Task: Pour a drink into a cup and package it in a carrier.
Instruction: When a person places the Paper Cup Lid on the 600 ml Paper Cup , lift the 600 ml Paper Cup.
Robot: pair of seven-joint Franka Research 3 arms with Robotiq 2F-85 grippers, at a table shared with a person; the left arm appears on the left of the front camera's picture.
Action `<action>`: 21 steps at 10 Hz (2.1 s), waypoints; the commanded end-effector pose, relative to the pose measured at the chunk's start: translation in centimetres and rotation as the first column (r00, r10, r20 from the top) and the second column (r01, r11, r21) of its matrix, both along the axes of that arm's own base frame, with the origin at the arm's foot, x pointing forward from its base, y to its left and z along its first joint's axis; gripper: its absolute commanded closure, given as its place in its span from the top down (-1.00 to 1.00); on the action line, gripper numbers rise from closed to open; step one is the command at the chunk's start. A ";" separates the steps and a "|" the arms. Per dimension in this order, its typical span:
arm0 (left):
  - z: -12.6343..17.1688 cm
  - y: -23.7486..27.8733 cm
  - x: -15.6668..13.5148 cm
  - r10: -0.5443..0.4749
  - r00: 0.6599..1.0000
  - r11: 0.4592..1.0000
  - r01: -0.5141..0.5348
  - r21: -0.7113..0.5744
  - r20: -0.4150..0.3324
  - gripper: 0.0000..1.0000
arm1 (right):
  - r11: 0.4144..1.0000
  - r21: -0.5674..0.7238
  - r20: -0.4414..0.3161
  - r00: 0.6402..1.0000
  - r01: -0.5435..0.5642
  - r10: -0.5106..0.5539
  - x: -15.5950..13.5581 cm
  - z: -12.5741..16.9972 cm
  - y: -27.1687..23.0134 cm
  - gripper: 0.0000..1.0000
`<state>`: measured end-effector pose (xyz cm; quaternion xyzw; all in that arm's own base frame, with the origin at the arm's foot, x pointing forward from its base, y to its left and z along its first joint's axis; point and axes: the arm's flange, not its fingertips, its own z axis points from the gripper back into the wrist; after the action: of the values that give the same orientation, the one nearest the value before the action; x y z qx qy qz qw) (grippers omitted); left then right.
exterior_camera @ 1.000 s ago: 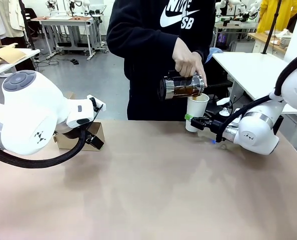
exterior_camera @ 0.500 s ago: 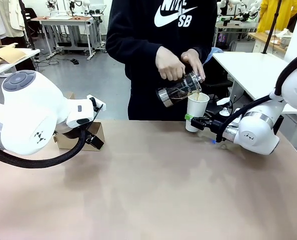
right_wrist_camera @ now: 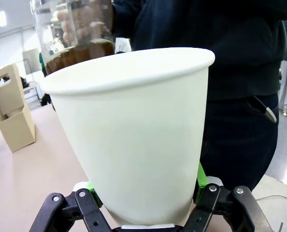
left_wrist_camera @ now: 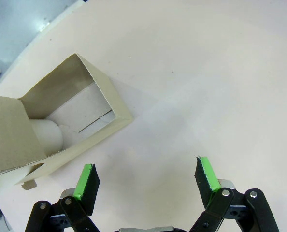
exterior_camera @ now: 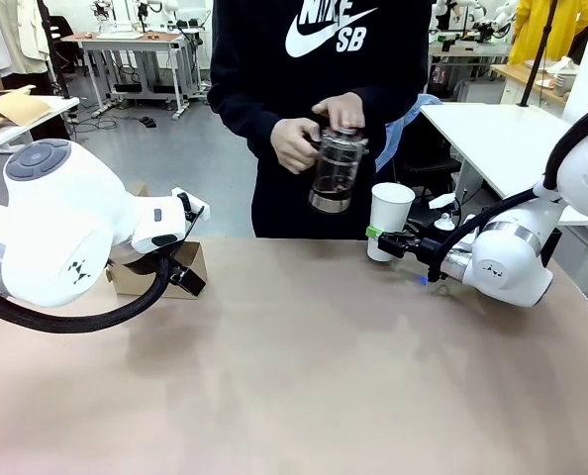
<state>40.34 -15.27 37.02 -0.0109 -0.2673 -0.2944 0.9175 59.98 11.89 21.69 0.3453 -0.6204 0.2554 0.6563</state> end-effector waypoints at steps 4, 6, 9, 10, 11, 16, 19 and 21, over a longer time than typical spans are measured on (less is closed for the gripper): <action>0.0 0.0 0.0 0.000 1.000 1.000 0.000 -0.002 0.000 1.00 | 1.000 -0.003 0.003 1.000 0.005 -0.005 0.3 0.3 0.3 0.60; 0.0 0.0 0.0 0.000 1.000 1.000 0.000 -0.002 0.000 1.00 | 1.000 -0.003 0.003 1.000 0.005 -0.005 0.3 0.3 0.3 0.60; 0.0 0.0 0.0 0.000 1.000 1.000 0.000 -0.002 0.000 1.00 | 1.000 -0.003 0.003 1.000 0.005 -0.005 0.3 0.3 0.3 0.60; 0.0 0.0 0.0 0.000 1.000 1.000 0.000 -0.002 0.000 1.00 | 1.000 -0.003 0.003 1.000 0.005 -0.005 0.3 0.3 0.3 0.60; 0.0 0.0 0.0 0.000 1.000 1.000 0.000 -0.002 0.000 1.00 | 1.000 -0.003 0.003 1.000 0.005 -0.005 0.3 0.3 0.3 0.60; 0.0 0.0 0.0 0.000 1.000 1.000 0.000 -0.002 0.000 1.00 | 1.000 -0.003 0.003 1.000 0.005 -0.005 0.3 0.3 0.3 0.60; 0.0 0.0 0.0 0.000 1.000 1.000 0.000 -0.002 0.000 1.00 | 1.000 -0.003 0.003 1.000 0.005 -0.005 0.3 0.3 0.3 0.60; 0.0 0.0 0.0 0.000 1.000 1.000 0.000 -0.002 0.000 1.00 | 1.000 -0.003 0.003 1.000 0.005 -0.005 0.3 0.3 0.3 0.60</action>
<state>40.34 -15.27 37.02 -0.0109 -0.2673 -0.2944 0.9175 59.98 11.91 21.69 0.3454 -0.6203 0.2555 0.6562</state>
